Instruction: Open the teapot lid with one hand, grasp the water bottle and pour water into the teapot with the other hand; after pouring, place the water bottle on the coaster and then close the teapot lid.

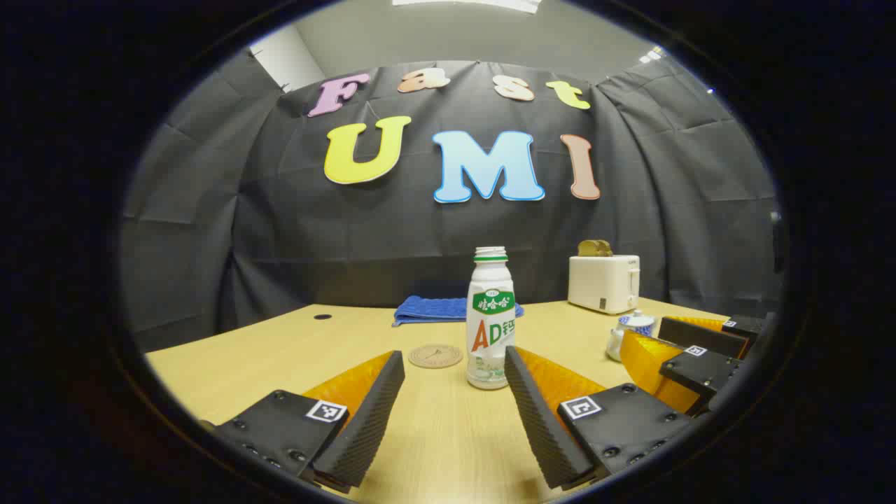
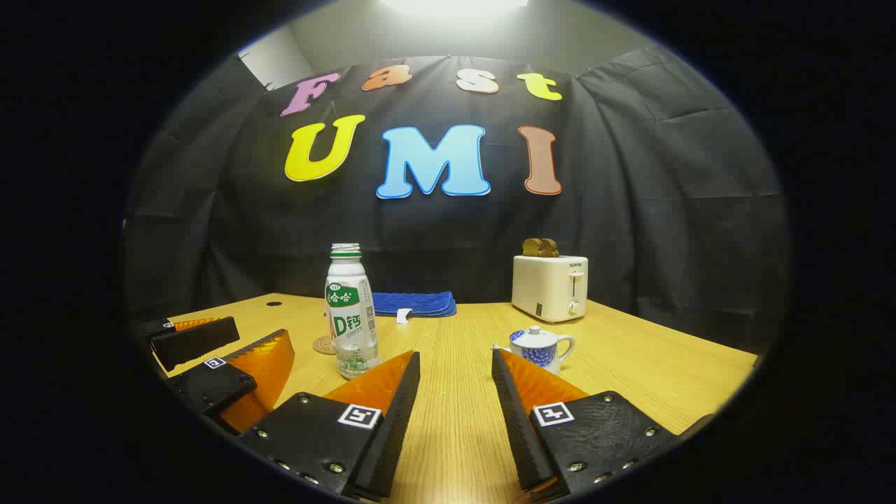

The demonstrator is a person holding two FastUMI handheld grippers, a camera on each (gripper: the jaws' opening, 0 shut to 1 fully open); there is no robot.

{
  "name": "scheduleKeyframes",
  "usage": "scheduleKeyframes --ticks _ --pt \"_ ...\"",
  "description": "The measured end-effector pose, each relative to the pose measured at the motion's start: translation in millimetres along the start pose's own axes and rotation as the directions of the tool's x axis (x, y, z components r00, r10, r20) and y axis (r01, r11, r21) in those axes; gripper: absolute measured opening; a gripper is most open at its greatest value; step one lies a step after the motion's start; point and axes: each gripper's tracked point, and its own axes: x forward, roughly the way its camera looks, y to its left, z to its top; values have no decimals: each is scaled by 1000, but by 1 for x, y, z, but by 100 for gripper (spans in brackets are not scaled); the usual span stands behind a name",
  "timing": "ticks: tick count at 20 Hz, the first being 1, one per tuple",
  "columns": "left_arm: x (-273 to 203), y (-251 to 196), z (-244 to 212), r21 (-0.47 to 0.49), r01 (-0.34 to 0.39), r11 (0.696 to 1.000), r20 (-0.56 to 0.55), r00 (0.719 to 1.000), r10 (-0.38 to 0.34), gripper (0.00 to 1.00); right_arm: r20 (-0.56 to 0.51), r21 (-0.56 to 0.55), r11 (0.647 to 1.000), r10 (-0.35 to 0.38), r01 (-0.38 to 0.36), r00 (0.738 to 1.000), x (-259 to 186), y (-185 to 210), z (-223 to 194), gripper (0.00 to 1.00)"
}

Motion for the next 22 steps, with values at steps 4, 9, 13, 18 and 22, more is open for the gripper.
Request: scheduleKeyframes --ticks 4,9,13,18,22 --pt "2 0 -2 0 7 1000 -4 1000 -7 95 -3 3 998 -68 68 998 -1 -8 0 64" --pt "11 -16 4 -2 99 995 5 995 -99 100 3 3 1000 21 -21 1000 -3 -15 0 64" --pt "11 -4 2 -2 46 999 4 999 -46 100 4 4 999 -49 49 999 -1 -35 1 64" --pt "20 0 2 -3 21 1000 1 1000 -21 100 10 11 999 35 -35 999 3 -32 3 64" --pt "40 -8 4 11 30 999 4 1000 -30 100 -1 -23 999 40 -40 999 19 -43 2 64"
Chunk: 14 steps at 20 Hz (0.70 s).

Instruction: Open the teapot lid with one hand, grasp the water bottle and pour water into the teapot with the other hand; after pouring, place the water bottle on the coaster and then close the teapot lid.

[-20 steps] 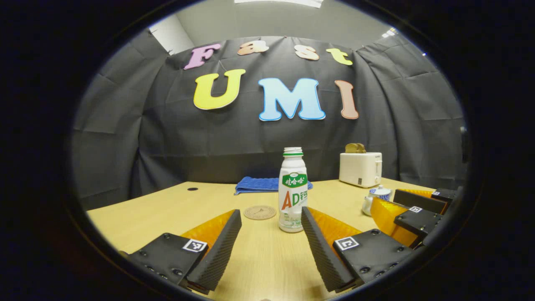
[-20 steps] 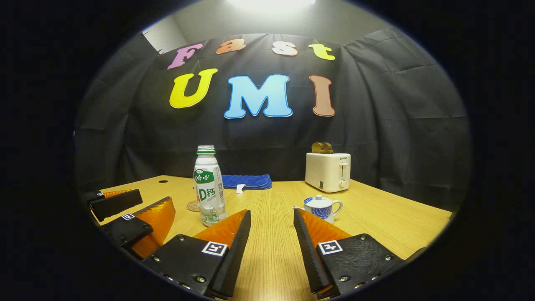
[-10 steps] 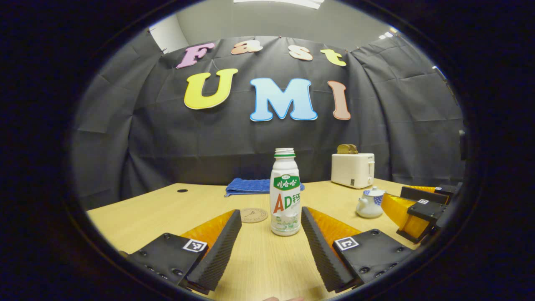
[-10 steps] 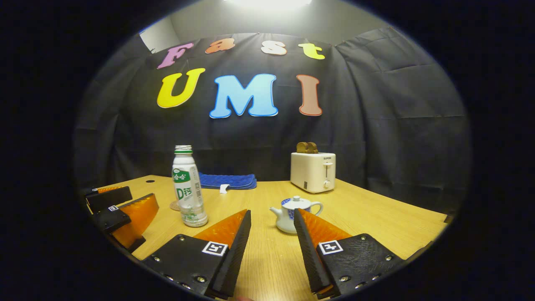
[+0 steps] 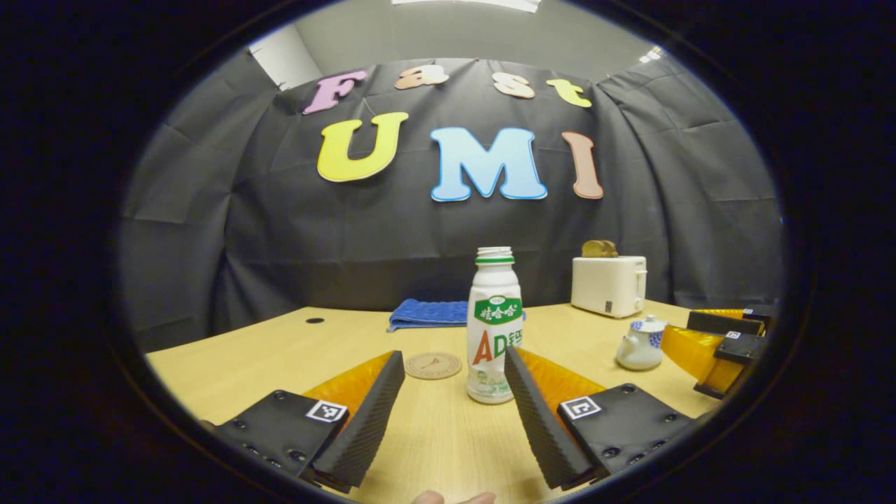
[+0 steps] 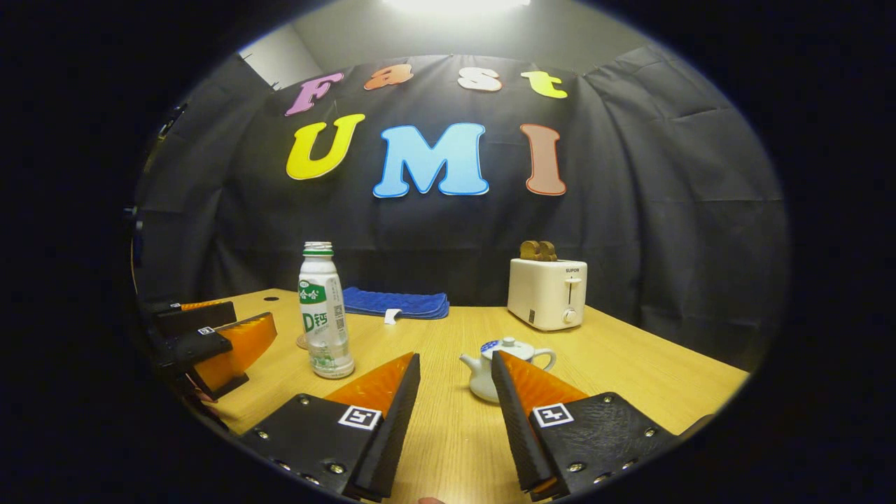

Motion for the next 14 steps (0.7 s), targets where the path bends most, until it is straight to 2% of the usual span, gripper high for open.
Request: scheduleKeyframes --ticks 3,6,8,10,12,14 --pt "7 -10 7 13 32 999 14 999 -32 100 19 -7 1000 -17 17 1000 6 -6 6 64" --pt "12 -8 12 6 39 999 14 999 -39 100 14 -14 1000 9 -9 1000 14 -5 23 64" --pt "16 0 22 -15 31 999 46 998 -31 100 -7 40 999 16 -16 1000 28 -13 36 64" --pt "27 -3 47 6 35 999 115 993 -36 100 -61 17 1000 -21 22 998 54 -32 26 64" --pt "38 -10 52 43 47 998 128 990 -52 100 -89 -9 999 -35 35 995 68 -39 18 65" --pt "42 -17 56 57 60 997 138 988 -68 100 -114 20 999 -32 35 993 76 -40 13 65"
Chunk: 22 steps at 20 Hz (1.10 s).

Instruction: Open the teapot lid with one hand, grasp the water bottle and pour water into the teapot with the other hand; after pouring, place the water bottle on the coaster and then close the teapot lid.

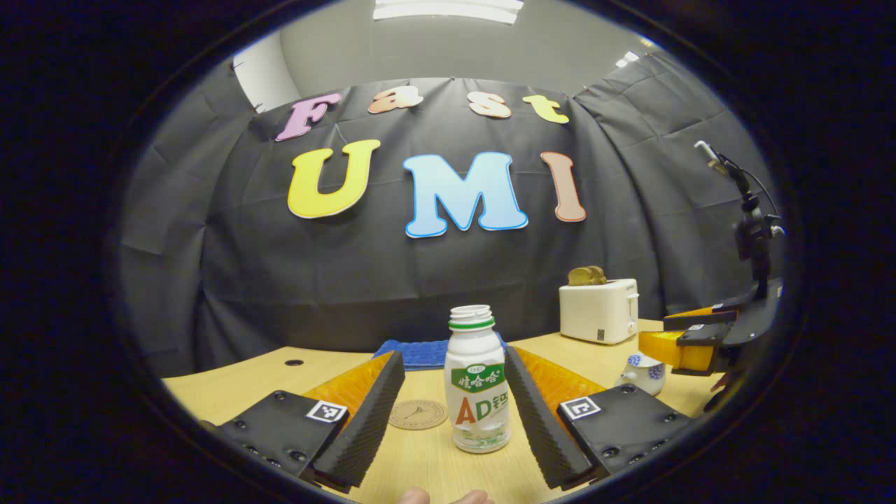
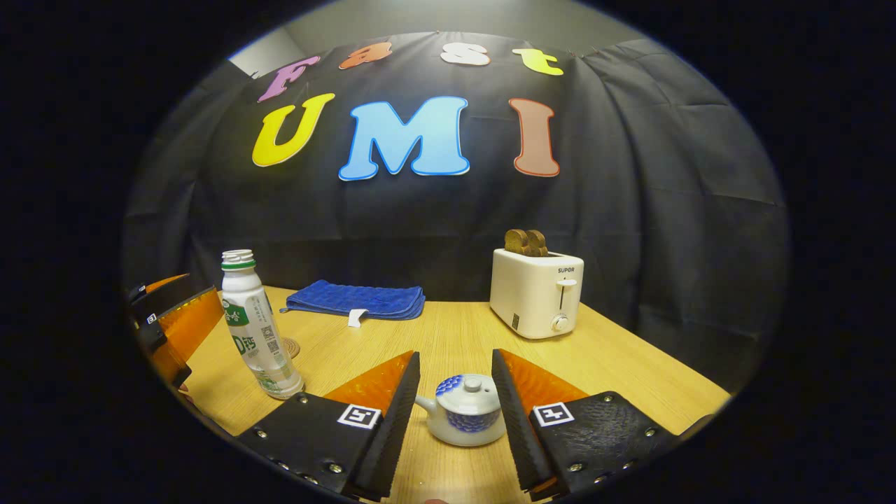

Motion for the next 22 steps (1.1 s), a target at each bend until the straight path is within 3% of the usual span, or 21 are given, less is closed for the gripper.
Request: scheduleKeyframes --ticks 7,8,9,14,15,16,20,22 --pt "4 0 -23 -39 5 999 -37 999 -7 100 -46 -59 998 -29 27 999 20 -7 -12 63" --pt "4 3 -24 -42 1 999 -42 999 -3 100 -55 -63 997 -45 42 997 19 -11 -15 36" --pt "5 3 -26 -46 5 999 -43 999 -7 100 -72 -65 996 -65 60 995 27 -16 -20 32" --pt "4 2 -26 -37 10 999 -40 999 -12 100 -78 -102 991 -96 88 992 24 -19 -20 31" --pt "3 1 -28 -28 12 1000 -40 999 -13 100 -65 -91 992 -94 88 993 44 -23 -8 34" --pt "3 0 -28 -17 15 1000 -40 999 -15 100 -68 -92 991 -99 93 993 24 -19 -19 9" --pt "2 -4 -29 -17 23 1000 -37 999 -23 100 -44 -55 996 -70 67 997 24 -15 -18 9" --pt "4 -6 -36 -6 22 1000 -55 998 -22 100 26 -61 996 -68 70 997 17 -14 0 9"
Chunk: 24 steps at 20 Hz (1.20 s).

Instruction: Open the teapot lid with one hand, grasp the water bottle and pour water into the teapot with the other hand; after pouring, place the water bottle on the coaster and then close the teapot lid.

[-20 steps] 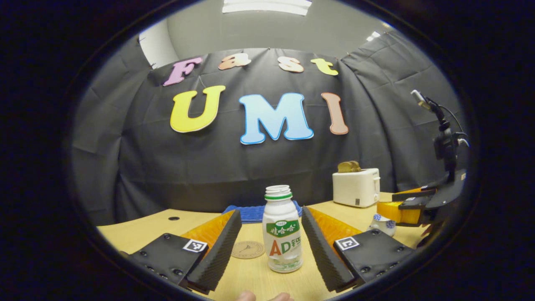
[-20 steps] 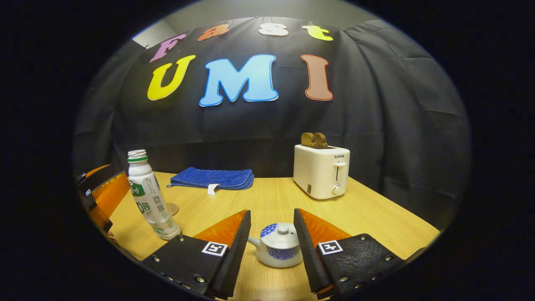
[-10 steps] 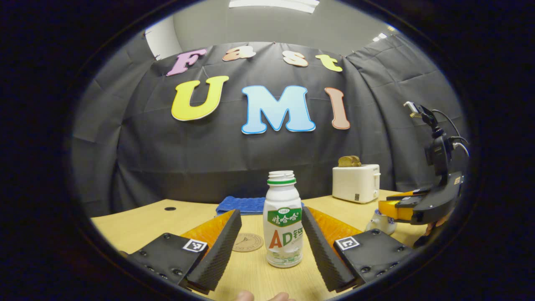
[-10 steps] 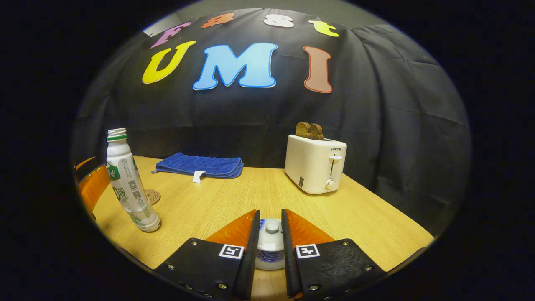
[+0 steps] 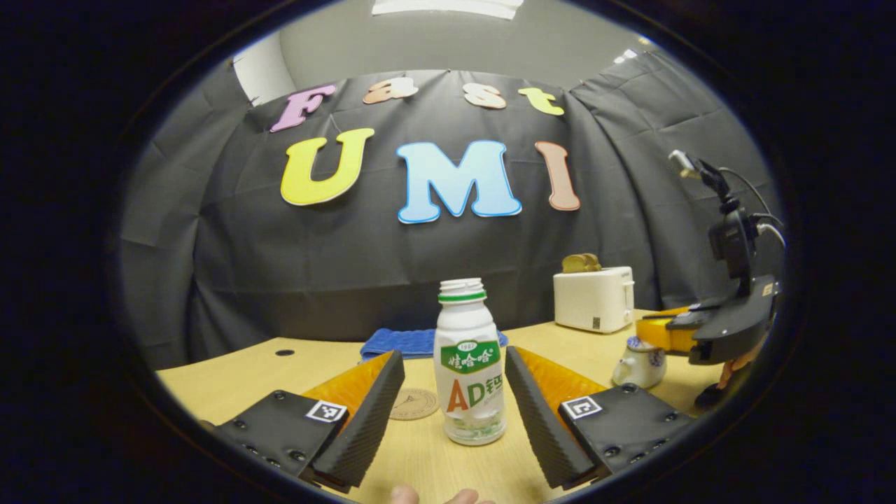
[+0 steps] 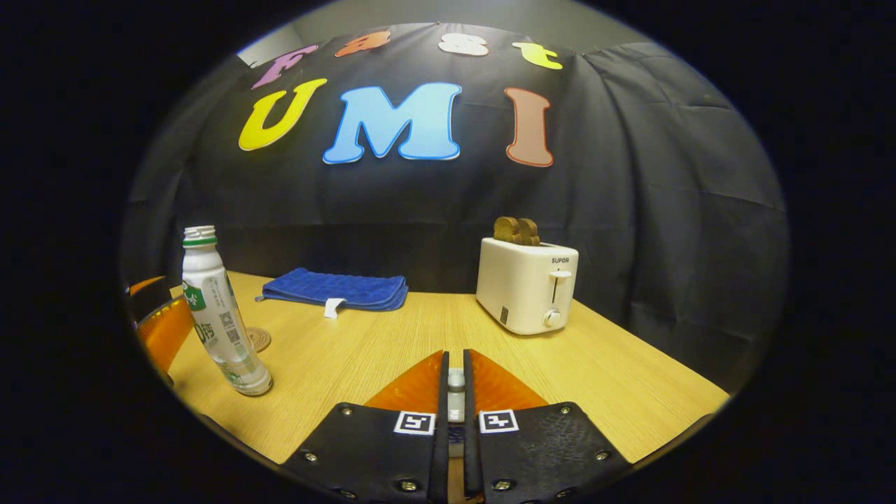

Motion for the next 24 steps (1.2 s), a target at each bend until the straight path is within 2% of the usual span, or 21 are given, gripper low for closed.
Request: scheduleKeyframes --ticks 3,6,8,10,12,14,17,19,21,24 --pt "4 -5 -5 2 6 1000 -9 1000 -6 100 63 -12 1000 10 -9 998 -10 5 12 9" --pt "11 -15 -6 20 20 1000 -15 1000 -20 100 76 -21 999 46 -44 996 -21 15 10 8" --pt "25 -7 -23 5 9 1000 -79 997 -9 100 90 -18 999 52 -50 995 -24 14 12 8" --pt "38 -1 -24 -47 10 999 -77 997 -14 100 89 -8 998 58 -57 994 -26 13 11 8" --pt "50 -8 -23 -36 50 998 -77 996 -53 100 87 -9 998 68 -68 994 -28 15 10 8" --pt "59 -9 -22 3 59 998 -65 996 -58 100 79 -8 997 74 -73 994 -26 15 8 8" --pt "65 -12 -24 -24 73 997 -63 995 -75 100 75 -2 996 86 -86 993 -26 18 6 8" --pt "68 -2 -26 -68 43 997 -69 996 -47 92 69 -9 995 100 -100 993 -27 22 5 8" --pt "65 0 -27 -64 28 998 -76 997 -33 83 75 -10 993 114 -114 991 -29 25 6 9" --pt "62 1 -27 -58 17 998 -78 997 -22 81 95 4 990 141 -141 986 -38 31 14 9"
